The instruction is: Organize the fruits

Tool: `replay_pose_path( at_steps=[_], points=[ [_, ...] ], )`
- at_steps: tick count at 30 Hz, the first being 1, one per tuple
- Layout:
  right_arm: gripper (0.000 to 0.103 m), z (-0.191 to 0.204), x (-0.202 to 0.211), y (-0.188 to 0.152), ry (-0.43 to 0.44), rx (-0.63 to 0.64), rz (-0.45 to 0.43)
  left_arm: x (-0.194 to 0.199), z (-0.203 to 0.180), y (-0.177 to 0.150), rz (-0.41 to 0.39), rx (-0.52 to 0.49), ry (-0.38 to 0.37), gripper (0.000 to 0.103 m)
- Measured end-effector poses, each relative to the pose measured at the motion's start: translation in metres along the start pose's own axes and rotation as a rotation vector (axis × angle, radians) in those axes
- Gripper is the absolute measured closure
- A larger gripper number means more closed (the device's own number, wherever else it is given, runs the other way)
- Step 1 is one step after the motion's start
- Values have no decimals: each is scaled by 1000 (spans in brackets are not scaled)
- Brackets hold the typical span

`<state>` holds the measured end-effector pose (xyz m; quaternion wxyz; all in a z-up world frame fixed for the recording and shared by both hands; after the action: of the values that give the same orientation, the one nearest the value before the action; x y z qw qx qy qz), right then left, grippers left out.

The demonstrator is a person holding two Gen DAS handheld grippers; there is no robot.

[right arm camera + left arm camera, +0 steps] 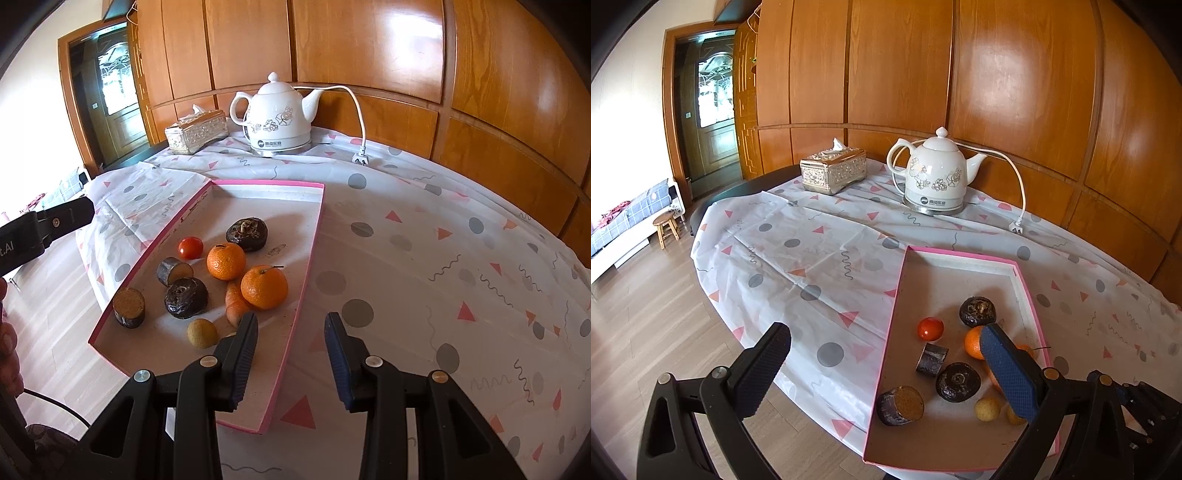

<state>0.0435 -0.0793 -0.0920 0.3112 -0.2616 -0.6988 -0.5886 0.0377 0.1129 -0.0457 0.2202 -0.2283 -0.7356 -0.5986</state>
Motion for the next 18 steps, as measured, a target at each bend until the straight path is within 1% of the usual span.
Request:
replay_pose_path(
  at_steps=[11, 18],
  points=[
    [65, -2, 0, -1, -1, -3, 1, -5, -1, -4, 27, 2, -15, 0],
    [65, -8, 0, -3, -6, -20, 3, -5, -2, -4, 18, -7, -17, 0]
  ],
)
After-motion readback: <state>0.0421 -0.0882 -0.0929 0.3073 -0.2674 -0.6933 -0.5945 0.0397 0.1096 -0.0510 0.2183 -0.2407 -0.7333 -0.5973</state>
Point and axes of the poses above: each gripper's, at about its wrist camera, not at the fingertips, and x roughly against the way its jaws point, z to its left, y to its top, the point moved 9 cm from there along -x, roughly the way its jaws point, and after that the axes turned 12 degrees about -y, right-handed, at the moved point
